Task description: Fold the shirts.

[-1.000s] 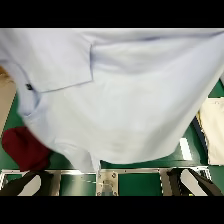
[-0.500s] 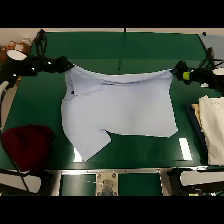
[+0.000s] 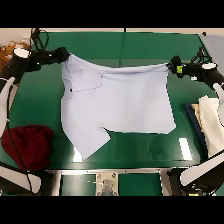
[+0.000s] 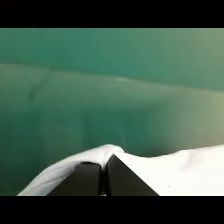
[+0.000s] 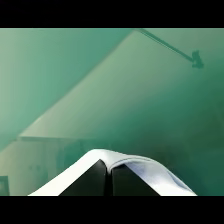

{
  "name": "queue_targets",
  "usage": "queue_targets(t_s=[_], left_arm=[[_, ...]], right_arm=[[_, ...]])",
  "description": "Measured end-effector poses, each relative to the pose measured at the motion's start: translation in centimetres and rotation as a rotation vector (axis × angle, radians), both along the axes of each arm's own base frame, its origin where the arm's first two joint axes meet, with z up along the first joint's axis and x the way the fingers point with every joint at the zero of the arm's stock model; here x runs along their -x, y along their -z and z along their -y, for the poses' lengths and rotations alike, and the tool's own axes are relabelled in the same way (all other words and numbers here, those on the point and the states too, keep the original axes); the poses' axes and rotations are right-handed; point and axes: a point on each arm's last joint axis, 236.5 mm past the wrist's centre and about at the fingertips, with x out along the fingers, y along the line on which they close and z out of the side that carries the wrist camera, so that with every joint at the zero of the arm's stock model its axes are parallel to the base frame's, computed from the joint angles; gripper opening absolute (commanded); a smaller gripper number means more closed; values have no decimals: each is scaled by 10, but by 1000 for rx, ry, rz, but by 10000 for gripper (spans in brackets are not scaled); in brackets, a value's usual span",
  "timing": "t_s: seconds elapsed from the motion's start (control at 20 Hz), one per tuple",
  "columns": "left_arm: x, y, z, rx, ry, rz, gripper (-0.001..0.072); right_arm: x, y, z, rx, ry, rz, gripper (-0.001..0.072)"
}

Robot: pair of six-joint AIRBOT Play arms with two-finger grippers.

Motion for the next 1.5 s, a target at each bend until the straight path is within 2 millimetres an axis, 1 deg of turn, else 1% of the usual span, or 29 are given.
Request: queue_targets(t_s=[0.15,0.25,0.35,0.4,0.6,0.75,0.9,1.0,1.1,1.2,1.25,1.3,1.35,1.4,1.45,1.5], left_arm=[[0,-1,-1,-32,11,1,20],[7,12,-4,-73,33,-48,20],[21,30,-10,-123,65,-132,20],[31,42,-14,-155,86,-186,20],[73,81,-28,-264,167,-382,20],[101,108,-32,-292,206,-501,20],[123,132,-34,-300,226,-587,20],[133,145,-35,-301,231,-627,20],[141,153,-33,-283,235,-655,20],[145,157,-30,-267,239,-665,20],[146,158,-28,-260,241,-670,46],[148,159,-27,-254,244,-677,407],[152,160,-26,-246,246,-692,617],[157,160,-24,-229,247,-718,591],[161,158,-23,-217,250,-740,590],[166,155,-22,-205,257,-765,588]], right_arm=[[-5,-4,0,2,-11,11,11],[1,1,-4,13,-56,-16,10],[16,12,-4,31,-117,-69,10],[26,18,-5,37,-155,-104,10],[70,42,-1,47,-279,-264,10],[101,61,5,69,-339,-385,10],[122,77,6,72,-367,-462,10],[132,86,5,66,-376,-499,11],[139,93,5,62,-380,-524,10],[143,96,4,59,-384,-537,12],[144,97,4,57,-385,-543,66],[145,98,4,52,-381,-549,257],[146,98,4,52,-380,-552,340],[146,96,5,50,-379,-556,340],[147,91,5,45,-382,-558,326],[148,84,6,40,-386,-558,244]])
